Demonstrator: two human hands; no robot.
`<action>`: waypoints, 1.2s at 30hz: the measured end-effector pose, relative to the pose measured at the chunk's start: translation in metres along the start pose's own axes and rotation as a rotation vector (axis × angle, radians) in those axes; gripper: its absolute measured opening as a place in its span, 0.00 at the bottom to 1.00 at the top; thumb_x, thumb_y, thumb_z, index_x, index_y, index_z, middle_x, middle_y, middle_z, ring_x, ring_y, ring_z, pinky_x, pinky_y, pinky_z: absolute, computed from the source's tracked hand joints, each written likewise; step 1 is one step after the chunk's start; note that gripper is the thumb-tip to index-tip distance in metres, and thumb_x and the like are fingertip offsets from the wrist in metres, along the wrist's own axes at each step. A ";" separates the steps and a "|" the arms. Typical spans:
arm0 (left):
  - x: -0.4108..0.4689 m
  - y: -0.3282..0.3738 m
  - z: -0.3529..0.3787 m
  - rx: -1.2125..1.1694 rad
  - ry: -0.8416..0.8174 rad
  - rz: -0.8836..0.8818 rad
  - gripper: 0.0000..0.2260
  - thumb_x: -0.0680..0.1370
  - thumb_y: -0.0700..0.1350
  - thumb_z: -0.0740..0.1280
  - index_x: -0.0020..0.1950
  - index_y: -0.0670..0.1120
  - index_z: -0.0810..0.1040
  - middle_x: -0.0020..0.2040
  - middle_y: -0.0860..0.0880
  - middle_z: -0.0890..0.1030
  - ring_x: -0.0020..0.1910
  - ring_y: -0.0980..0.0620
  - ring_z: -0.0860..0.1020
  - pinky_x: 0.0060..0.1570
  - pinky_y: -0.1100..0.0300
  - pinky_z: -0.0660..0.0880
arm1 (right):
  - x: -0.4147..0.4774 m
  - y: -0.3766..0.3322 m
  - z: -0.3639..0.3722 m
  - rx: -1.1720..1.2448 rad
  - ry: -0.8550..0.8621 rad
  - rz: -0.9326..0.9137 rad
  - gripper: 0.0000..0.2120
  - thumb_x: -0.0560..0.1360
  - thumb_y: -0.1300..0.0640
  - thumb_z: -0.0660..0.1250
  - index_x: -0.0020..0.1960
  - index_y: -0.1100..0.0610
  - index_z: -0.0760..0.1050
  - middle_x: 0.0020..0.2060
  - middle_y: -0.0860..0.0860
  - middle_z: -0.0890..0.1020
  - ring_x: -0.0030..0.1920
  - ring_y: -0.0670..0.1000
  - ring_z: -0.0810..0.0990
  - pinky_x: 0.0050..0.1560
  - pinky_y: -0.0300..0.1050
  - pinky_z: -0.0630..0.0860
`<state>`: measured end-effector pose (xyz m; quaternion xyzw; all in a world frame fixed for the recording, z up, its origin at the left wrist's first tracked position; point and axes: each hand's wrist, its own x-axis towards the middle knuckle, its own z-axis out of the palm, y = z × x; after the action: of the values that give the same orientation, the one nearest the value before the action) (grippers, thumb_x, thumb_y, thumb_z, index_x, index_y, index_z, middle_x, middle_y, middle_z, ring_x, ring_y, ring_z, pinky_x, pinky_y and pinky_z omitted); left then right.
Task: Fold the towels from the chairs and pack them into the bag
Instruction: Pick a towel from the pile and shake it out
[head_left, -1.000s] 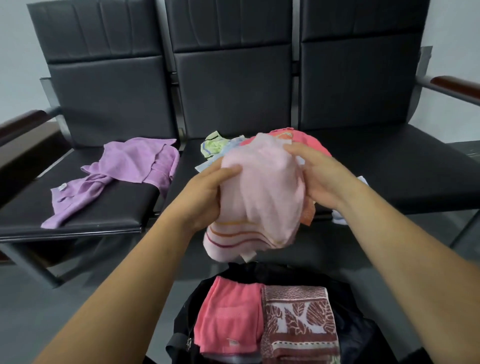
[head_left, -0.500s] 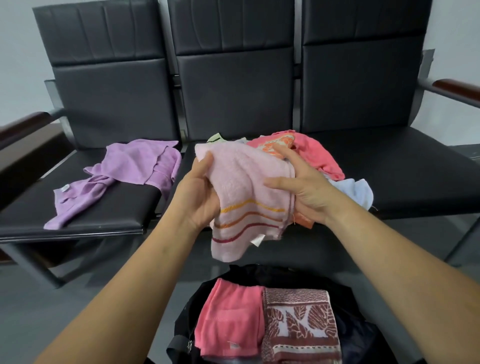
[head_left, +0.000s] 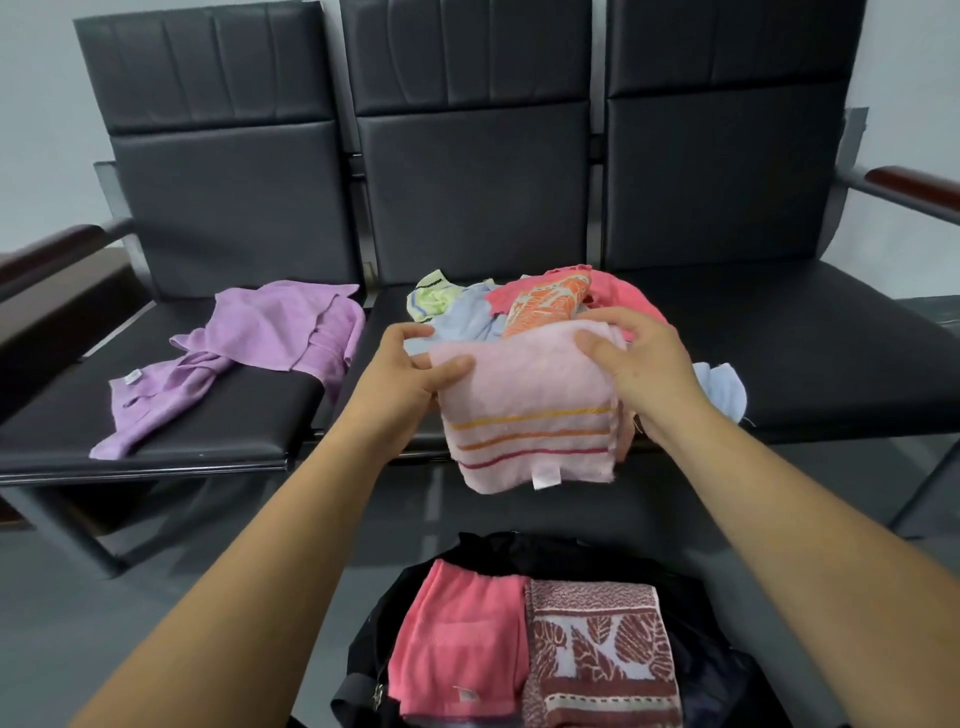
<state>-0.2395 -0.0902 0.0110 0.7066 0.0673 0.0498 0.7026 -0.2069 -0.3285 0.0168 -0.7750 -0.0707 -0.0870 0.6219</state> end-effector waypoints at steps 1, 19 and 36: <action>0.001 -0.002 -0.002 0.109 0.030 0.055 0.23 0.75 0.42 0.76 0.66 0.50 0.70 0.50 0.36 0.84 0.48 0.40 0.84 0.52 0.43 0.81 | -0.001 0.002 0.001 -0.041 -0.004 -0.032 0.09 0.80 0.57 0.70 0.58 0.48 0.81 0.51 0.33 0.76 0.56 0.38 0.75 0.67 0.46 0.73; 0.006 -0.013 -0.007 0.753 0.081 0.309 0.12 0.73 0.42 0.77 0.55 0.50 0.83 0.45 0.53 0.85 0.46 0.55 0.81 0.44 0.64 0.75 | -0.012 0.015 -0.017 -0.182 -0.130 0.082 0.15 0.72 0.65 0.76 0.49 0.46 0.81 0.48 0.46 0.85 0.51 0.49 0.84 0.53 0.47 0.81; -0.019 -0.079 0.041 0.562 -0.204 0.127 0.06 0.84 0.53 0.60 0.51 0.52 0.71 0.45 0.57 0.78 0.44 0.58 0.76 0.42 0.62 0.72 | -0.047 0.109 -0.041 0.361 0.021 0.362 0.04 0.78 0.61 0.70 0.50 0.61 0.81 0.46 0.60 0.85 0.46 0.57 0.84 0.51 0.53 0.79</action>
<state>-0.2538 -0.1337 -0.0683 0.8774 -0.0367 0.0020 0.4783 -0.2312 -0.3916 -0.0886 -0.6505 0.0612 0.0316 0.7564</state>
